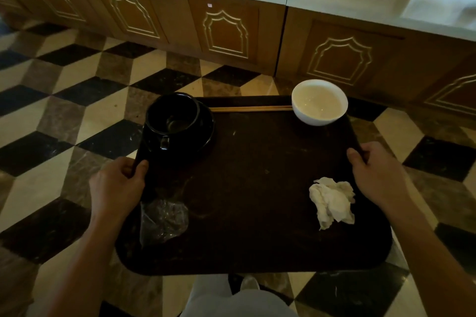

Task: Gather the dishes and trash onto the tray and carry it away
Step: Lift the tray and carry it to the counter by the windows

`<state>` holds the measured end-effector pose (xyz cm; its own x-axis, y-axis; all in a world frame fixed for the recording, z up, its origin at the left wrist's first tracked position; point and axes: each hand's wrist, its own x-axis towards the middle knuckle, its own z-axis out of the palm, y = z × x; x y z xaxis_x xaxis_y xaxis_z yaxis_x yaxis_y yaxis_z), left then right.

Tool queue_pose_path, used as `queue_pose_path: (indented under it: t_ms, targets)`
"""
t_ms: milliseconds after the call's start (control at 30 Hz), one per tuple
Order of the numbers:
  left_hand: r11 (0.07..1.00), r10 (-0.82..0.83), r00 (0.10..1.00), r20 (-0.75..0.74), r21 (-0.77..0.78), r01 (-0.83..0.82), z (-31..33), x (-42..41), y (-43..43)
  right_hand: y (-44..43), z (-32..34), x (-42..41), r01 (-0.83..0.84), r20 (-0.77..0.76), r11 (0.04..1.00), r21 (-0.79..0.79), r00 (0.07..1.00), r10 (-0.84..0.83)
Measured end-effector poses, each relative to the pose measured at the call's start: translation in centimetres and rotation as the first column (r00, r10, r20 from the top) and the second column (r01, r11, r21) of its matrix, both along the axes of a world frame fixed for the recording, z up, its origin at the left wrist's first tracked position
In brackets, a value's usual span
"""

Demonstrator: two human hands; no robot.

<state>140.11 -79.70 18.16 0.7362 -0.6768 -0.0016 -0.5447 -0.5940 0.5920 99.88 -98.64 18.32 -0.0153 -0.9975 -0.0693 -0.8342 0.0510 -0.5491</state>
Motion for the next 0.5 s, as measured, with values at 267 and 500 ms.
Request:
queue_pose_path:
  t_ms: [267,500]
  targets:
    - [1.0,-0.014,1.0,-0.017,-0.002,0.014,0.6,6.5,-9.0,-7.7,0.2,6.7,0.04,-0.009,0.999,0.012,0.999,-0.04]
    - [0.998,-0.057,0.997,-0.054,-0.018,0.056,1.9,13.7,-16.3,-14.2,1.1,13.2,0.069,-0.007,0.998,0.004,0.998,-0.069]
